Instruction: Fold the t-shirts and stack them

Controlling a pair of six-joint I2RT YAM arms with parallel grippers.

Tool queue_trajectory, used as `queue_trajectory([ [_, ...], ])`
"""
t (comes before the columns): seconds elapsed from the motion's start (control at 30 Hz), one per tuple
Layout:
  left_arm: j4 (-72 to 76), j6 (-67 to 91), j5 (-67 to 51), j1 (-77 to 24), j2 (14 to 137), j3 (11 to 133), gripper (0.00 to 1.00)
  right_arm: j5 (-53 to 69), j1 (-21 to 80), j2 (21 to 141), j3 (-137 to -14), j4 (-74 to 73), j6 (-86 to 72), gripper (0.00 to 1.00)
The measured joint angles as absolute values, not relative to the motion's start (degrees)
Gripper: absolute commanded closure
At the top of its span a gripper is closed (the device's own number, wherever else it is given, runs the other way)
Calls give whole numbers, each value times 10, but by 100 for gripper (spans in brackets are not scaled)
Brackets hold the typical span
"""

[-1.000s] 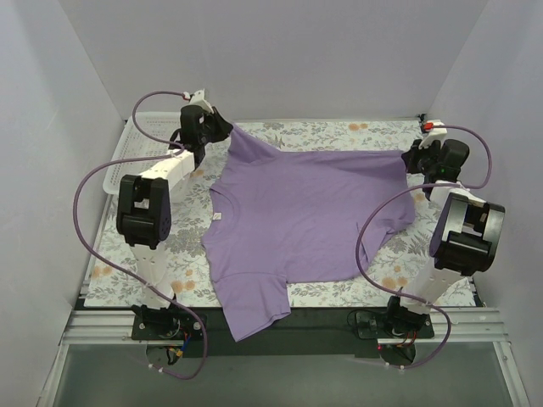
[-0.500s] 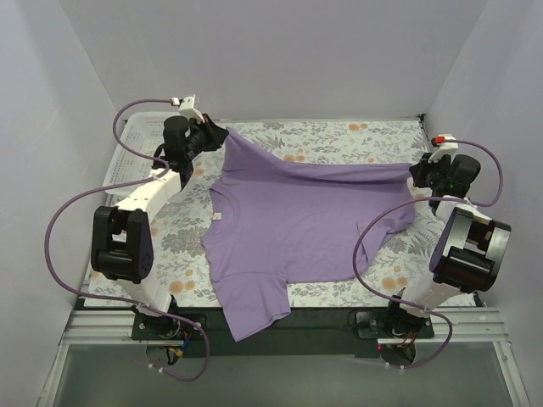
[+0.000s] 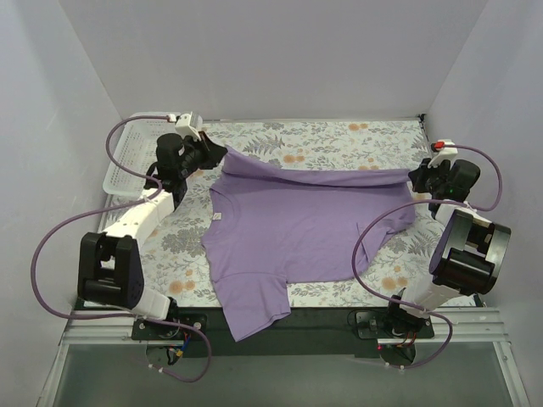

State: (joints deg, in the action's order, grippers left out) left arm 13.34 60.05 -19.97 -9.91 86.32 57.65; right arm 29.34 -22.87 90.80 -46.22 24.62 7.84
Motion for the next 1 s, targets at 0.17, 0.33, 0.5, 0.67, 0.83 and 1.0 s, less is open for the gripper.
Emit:
queue_trajectory([
  [0.17, 133, 603, -213, -99, 812, 546, 100, 293, -229, 910, -462, 246, 79, 99],
  [0.33, 127, 605, -229, -99, 797, 518, 100, 293, -229, 919, -462, 246, 79, 99],
  [0.5, 114, 608, -239, -99, 797, 501, 100, 294, -230, 921, -462, 246, 79, 99],
  [0.67, 106, 609, -246, -99, 797, 493, 100, 298, -239, 921, -447, 250, 85, 89],
  [0.83, 98, 610, -249, -99, 787, 469, 100, 304, -264, 910, -414, 249, 98, 40],
  [1.0, 91, 613, -252, -99, 761, 434, 100, 313, -291, 891, -394, 238, 123, 13],
])
